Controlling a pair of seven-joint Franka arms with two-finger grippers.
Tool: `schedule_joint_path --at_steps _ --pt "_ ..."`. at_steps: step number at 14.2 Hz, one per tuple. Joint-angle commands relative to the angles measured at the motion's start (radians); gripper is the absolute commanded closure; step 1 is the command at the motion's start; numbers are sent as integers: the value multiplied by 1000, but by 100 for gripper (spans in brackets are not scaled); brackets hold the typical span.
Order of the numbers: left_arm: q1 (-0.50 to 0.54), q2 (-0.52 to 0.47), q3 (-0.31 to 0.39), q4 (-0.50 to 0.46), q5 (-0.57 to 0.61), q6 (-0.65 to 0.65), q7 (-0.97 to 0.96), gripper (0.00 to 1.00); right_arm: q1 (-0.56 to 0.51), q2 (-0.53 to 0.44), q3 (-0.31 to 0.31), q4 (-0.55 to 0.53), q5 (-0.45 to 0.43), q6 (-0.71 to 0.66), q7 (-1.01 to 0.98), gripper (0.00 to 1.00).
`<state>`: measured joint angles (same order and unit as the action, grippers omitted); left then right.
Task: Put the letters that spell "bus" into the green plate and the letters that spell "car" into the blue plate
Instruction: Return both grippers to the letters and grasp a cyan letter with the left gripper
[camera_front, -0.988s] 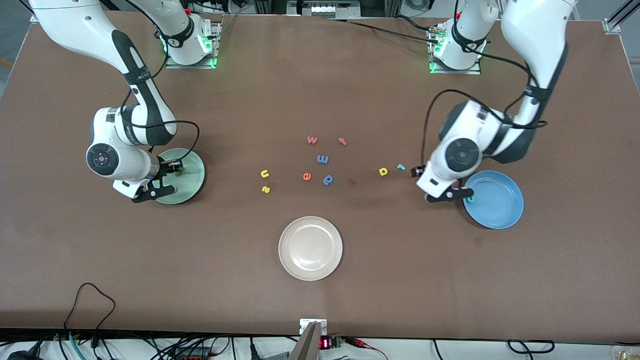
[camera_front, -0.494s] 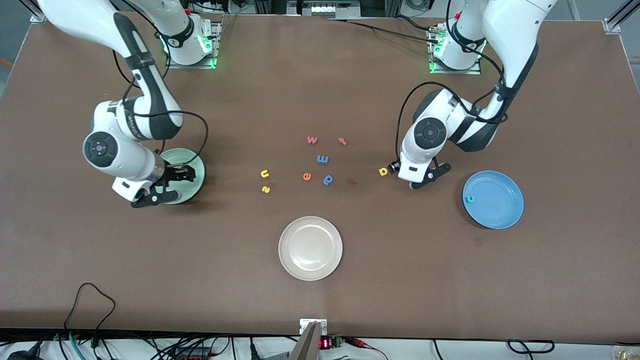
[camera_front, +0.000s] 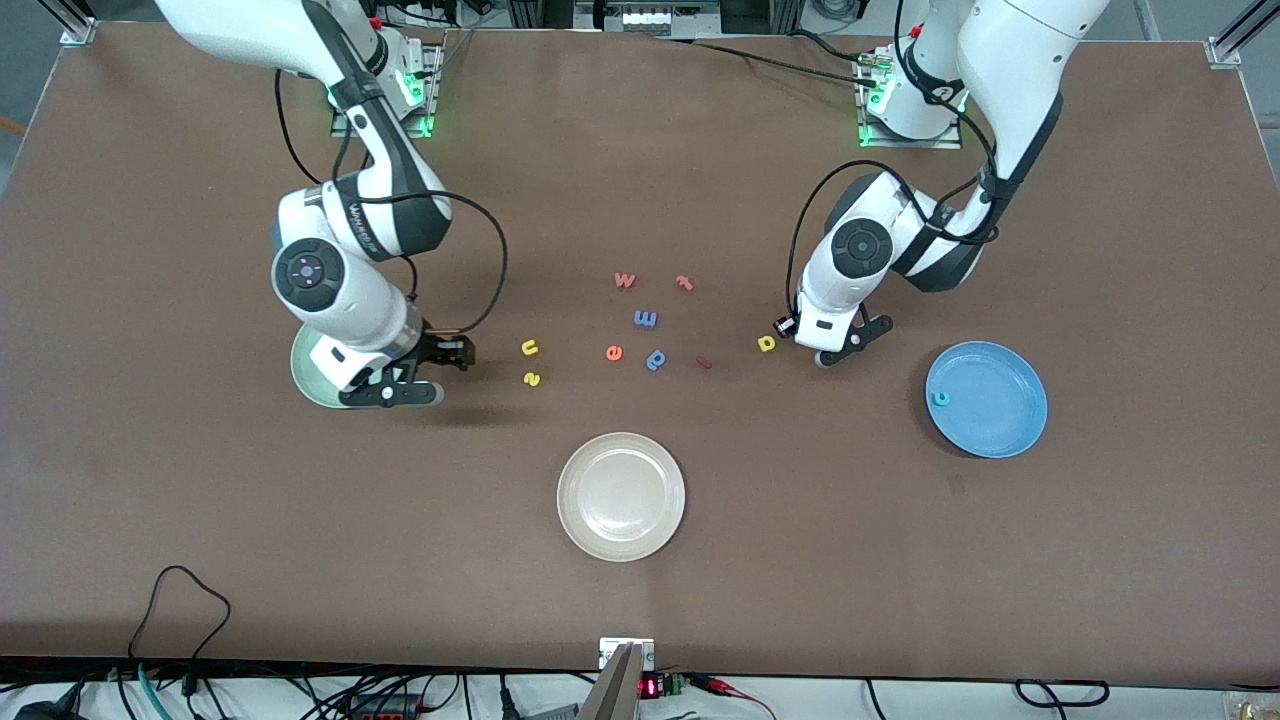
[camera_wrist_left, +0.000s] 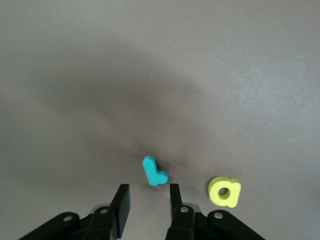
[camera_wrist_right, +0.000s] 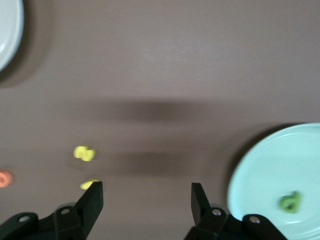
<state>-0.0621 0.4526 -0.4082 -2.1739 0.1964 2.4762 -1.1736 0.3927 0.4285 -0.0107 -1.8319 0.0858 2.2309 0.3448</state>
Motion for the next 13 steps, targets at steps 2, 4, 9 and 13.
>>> schedule_joint_path --at_steps 2,4,9,13 --pt "15 24 -6 -7 4 53 -6 60 83 117 -35 105 81 18 140 21" --pt "15 34 -3 -7 6 53 -5 60 104 156 -41 120 81 48 161 21" --pt "15 35 18 -4 21 53 6 69 141 203 -57 128 74 87 158 28" --pt "15 41 23 -4 63 53 2 81 161 225 -57 129 80 90 195 34"
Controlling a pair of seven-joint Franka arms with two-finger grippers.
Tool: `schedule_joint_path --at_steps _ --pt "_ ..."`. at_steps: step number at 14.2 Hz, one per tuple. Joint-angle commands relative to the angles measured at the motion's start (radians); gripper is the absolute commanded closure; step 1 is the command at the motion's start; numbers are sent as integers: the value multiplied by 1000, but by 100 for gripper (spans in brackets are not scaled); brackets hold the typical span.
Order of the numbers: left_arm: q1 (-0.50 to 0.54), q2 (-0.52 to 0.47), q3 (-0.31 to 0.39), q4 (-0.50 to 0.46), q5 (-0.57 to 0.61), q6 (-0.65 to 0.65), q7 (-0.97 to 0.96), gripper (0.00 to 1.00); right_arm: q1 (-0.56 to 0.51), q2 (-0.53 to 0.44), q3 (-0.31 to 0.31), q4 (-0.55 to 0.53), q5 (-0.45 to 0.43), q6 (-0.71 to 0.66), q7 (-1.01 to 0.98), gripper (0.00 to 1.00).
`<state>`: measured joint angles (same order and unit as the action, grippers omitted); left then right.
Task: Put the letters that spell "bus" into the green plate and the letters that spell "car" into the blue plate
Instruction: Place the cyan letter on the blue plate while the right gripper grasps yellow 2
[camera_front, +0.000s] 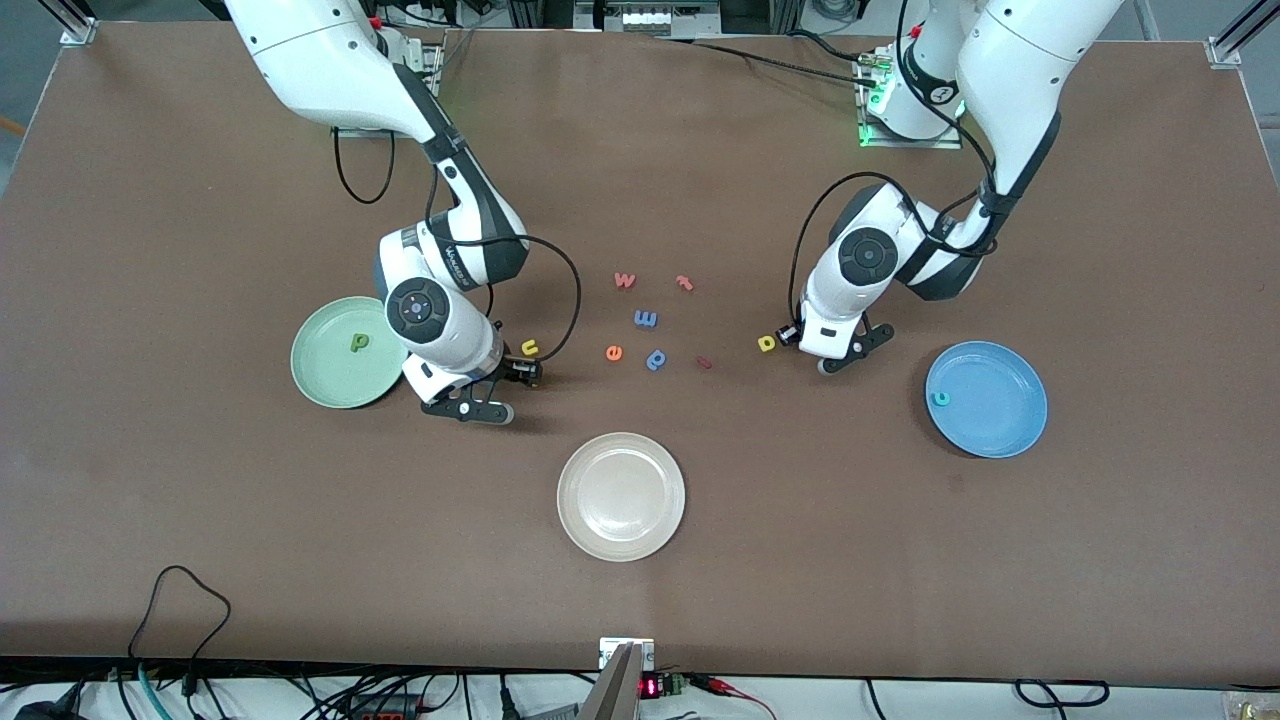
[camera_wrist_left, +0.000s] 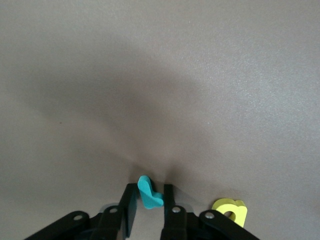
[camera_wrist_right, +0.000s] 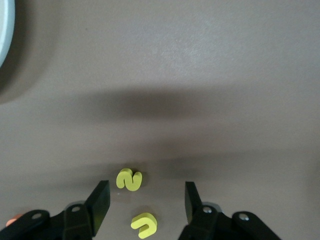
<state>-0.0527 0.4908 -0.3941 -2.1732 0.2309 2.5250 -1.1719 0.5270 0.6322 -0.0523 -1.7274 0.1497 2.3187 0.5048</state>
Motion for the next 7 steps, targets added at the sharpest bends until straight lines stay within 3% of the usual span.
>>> schedule_joint_path --at_steps 1,4,7 --pt "5 3 9 -5 28 3 1 83 33 24 -15 25 10 2 58 34" --pt "7 -27 9 22 30 -50 20 88 42 46 -15 25 7 24 60 34" --pt "7 -46 11 143 30 -314 99 88 50 63 -15 25 10 47 86 34"
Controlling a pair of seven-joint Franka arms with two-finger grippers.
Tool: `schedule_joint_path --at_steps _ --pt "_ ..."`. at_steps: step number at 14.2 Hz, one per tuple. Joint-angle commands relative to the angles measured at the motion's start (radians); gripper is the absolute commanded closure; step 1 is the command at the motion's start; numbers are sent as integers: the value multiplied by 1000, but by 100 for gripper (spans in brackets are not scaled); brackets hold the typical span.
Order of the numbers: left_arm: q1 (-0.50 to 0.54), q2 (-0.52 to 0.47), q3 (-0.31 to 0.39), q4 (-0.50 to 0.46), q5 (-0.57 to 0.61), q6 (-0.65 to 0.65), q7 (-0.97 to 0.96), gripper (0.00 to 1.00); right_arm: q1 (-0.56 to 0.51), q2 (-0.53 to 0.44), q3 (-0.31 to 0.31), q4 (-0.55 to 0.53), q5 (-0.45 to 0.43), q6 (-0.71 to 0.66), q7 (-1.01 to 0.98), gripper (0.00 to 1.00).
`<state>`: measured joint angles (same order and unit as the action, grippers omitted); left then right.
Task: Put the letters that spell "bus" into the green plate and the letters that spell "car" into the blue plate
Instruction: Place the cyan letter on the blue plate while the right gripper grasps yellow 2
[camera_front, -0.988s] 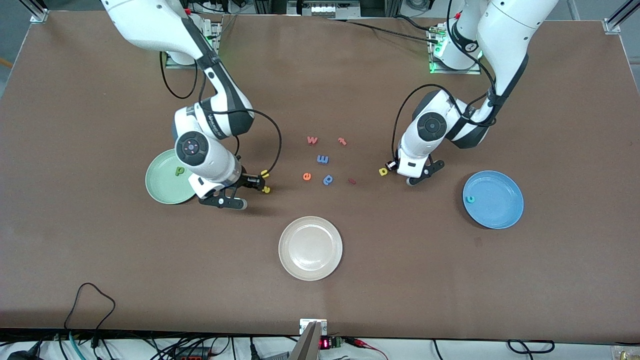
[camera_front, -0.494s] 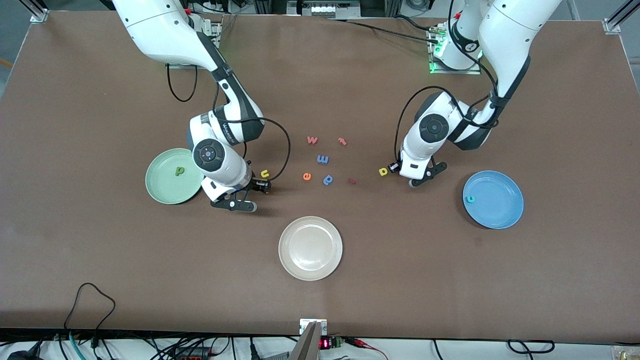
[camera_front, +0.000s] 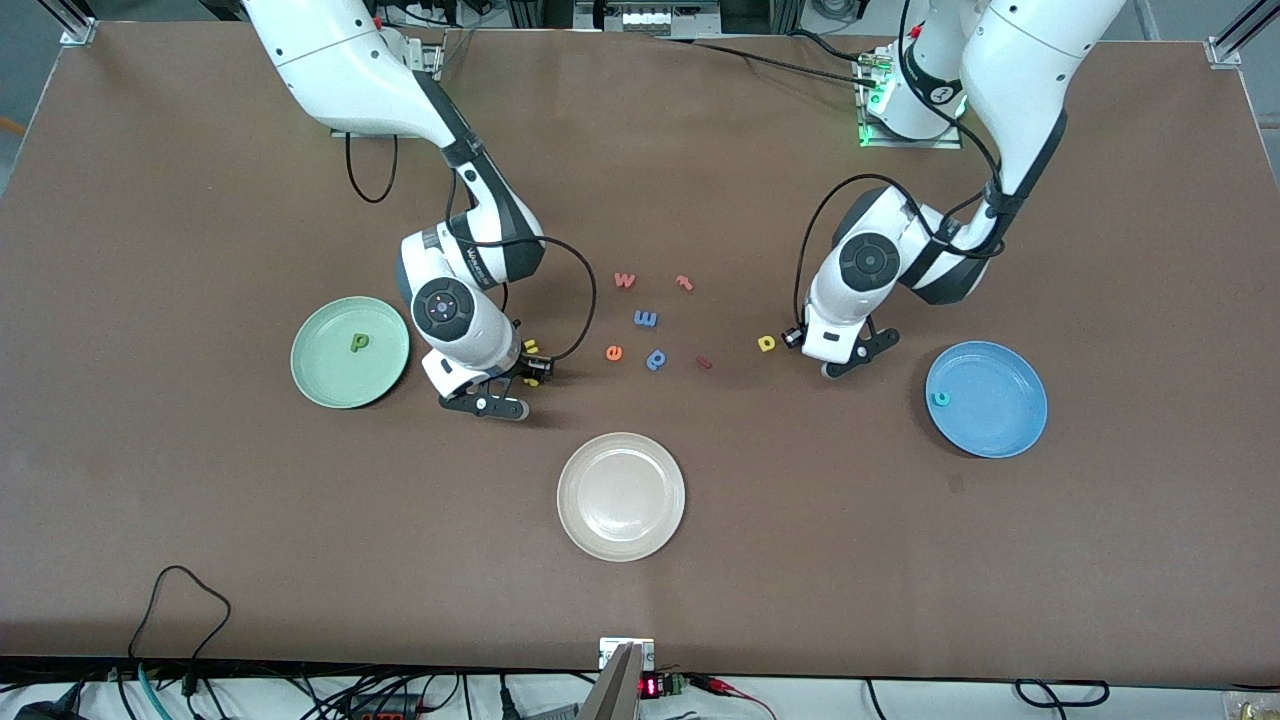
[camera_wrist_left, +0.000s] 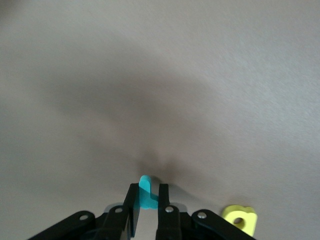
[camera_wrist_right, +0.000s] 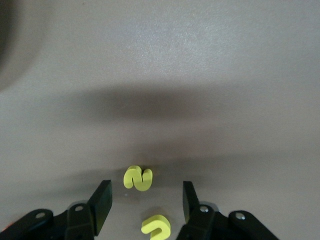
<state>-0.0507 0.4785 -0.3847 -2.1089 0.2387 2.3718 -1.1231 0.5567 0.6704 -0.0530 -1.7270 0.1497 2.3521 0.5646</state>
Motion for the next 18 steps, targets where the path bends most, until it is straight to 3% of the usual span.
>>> schedule_joint_path --at_steps 1,5,9,13,14,15,16,18 --pt "8 -35 1 117 22 -224 66 88 20 26 -15 24 10 18 26 34" --pt "148 -40 0 185 88 -362 309 88 23 40 -21 24 10 21 29 35" --pt "291 -37 -5 187 198 -350 504 88 29 54 -21 24 13 49 37 35" --pt "339 -12 1 194 218 -290 585 83 37 54 -21 24 11 47 57 37" --pt "353 1 -2 198 247 -280 585 63 37 54 -21 24 13 47 58 37" --pt "356 5 -2 198 255 -276 585 11 37 54 -19 24 11 47 66 38" --pt "356 2 -3 196 255 -279 586 0 38 54 -19 24 11 47 67 38" --pt "348 -12 -20 196 248 -296 577 0 38 54 -19 24 11 49 67 40"
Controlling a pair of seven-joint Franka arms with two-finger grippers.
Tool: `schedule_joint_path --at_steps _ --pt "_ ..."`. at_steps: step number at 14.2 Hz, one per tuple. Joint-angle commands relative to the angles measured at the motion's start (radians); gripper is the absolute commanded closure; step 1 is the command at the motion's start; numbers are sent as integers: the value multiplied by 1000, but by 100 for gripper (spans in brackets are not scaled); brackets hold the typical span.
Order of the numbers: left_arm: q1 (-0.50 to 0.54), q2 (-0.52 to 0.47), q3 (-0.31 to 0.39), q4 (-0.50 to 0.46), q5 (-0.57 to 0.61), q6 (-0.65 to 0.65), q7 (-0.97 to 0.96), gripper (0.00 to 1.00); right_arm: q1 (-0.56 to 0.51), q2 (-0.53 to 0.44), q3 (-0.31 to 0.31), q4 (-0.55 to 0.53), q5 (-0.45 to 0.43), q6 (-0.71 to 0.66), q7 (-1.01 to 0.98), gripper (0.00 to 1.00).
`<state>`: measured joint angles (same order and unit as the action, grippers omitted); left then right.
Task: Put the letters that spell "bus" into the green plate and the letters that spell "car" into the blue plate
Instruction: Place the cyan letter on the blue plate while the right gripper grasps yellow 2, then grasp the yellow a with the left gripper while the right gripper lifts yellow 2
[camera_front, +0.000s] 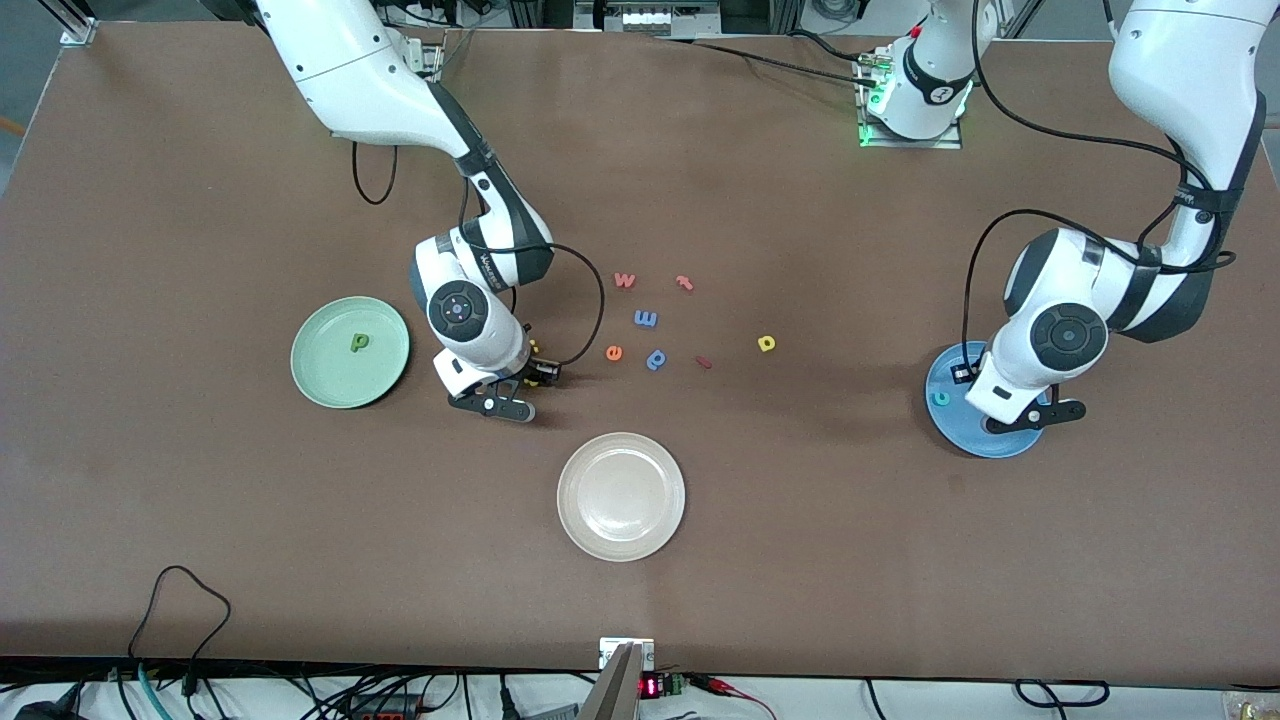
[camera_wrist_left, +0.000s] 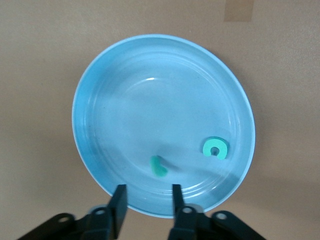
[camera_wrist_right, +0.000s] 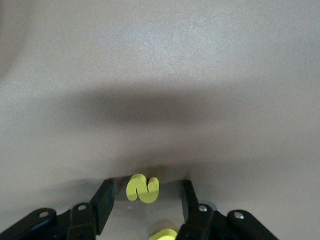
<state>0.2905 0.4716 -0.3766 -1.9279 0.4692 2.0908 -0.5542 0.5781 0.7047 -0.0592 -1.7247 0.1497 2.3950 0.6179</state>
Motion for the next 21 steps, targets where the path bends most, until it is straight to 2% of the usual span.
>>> schedule_joint_path --at_steps 1,2,4,7,10,12,14,16,20,21 --pt "9 -10 -62 17 8 -47 1 0 17 19 -13 22 8 4 16 41" --pt "12 -11 -100 21 5 -82 -4 0 16 21 -13 22 8 6 16 43" --pt "10 -11 -188 39 -65 -118 -83 0 16 21 -14 22 7 6 14 56" --pt "-36 21 -263 49 -147 -100 -269 0 16 21 -14 22 7 6 13 69" --pt "-124 71 -269 23 -147 42 -332 2 16 21 -14 22 7 4 13 86" --pt "-160 126 -269 15 -149 147 -335 19 14 21 -13 22 7 4 8 99" --pt "-178 153 -266 -14 -149 243 -336 28 -3 3 -14 22 1 3 -23 100" --pt "-180 180 -265 -42 -139 313 -334 28 -50 -52 -13 4 -18 -25 -96 100" --pt "-189 196 -257 -63 -123 328 -332 28 -191 -203 -11 -71 -19 -195 -378 100" --pt "-186 196 -255 -63 -107 328 -332 32 -236 -237 -11 -100 -19 -223 -455 100"
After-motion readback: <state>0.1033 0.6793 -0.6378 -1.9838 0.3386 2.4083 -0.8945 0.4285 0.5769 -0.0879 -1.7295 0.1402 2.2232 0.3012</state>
